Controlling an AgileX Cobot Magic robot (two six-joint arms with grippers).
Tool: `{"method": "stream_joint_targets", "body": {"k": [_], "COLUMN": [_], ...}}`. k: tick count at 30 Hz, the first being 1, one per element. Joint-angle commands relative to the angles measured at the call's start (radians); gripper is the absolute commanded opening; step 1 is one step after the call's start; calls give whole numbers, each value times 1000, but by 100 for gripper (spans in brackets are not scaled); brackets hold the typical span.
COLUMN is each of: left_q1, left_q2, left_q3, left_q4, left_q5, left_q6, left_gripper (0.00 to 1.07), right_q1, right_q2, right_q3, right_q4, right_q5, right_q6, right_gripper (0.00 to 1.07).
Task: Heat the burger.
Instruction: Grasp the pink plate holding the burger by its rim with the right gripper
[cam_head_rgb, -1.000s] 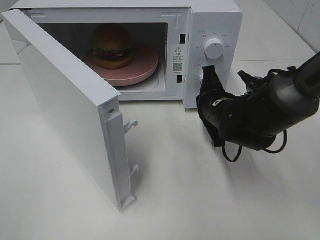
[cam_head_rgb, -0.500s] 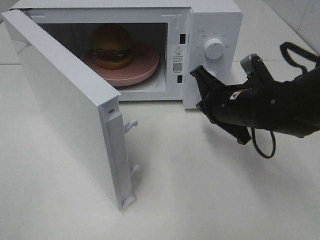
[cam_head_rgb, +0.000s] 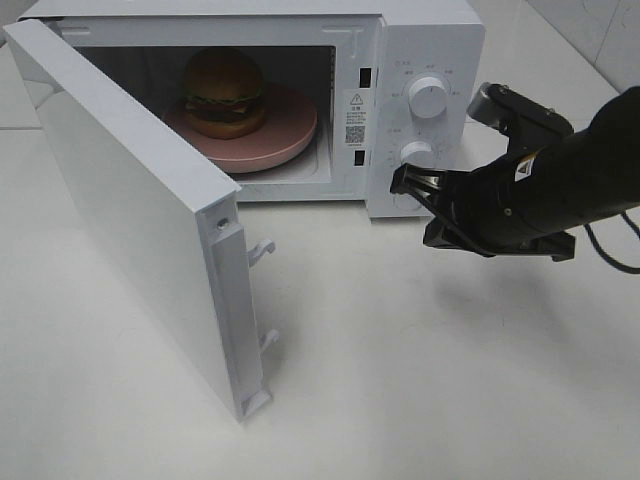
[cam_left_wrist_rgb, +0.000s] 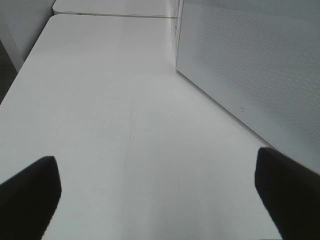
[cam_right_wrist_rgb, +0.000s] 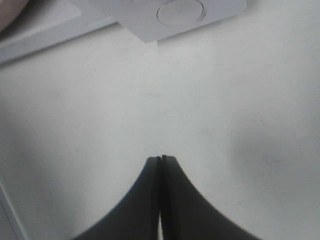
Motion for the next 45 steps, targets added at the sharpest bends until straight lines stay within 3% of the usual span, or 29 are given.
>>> {"method": "stream_joint_targets", "body": {"k": [1, 10, 15, 18, 23, 25, 28, 30, 40, 45], "left_q1": [4, 4, 4, 4, 4, 4, 4, 4, 4, 4], "left_q2": [-16, -16, -16, -16, -16, -16, -16, -16, -16, -16], "left_q3": [-1, -1, -1, -1, -1, -1, -1, -1, -1, -1], "left_q4": [-1, -1, -1, -1, -1, -1, -1, -1, -1, -1], "left_q5": [-5, -5, -5, -5, -5, -5, -5, -5, -5, -5], "left_q6": [3, 3, 3, 3, 3, 3, 3, 3, 3, 3], "left_gripper": [98, 98, 98, 98, 98, 98, 98, 98, 98, 98], "right_q1": [-13, -13, -13, -13, -13, -13, -13, -12, -10, 15], "right_q2": [-35, -44, -44, -44, -44, -44, -44, -44, -44, -44], "right_q3": [-70, -206, -249, -288, -320, -332, -334, -338, -339, -339], "right_q4": [-61, -61, -62, -65, -65, -66, -67, -79, -166, -199], "right_q5": [227, 573, 667, 761, 804, 805, 805, 804, 796, 760], "right_q6": [-195, -610, -762, -975, -1209, -1435, -1499, -1690, -1828, -1825], "right_gripper": [0, 1, 2, 3, 3, 4, 4, 4, 8, 21]}}
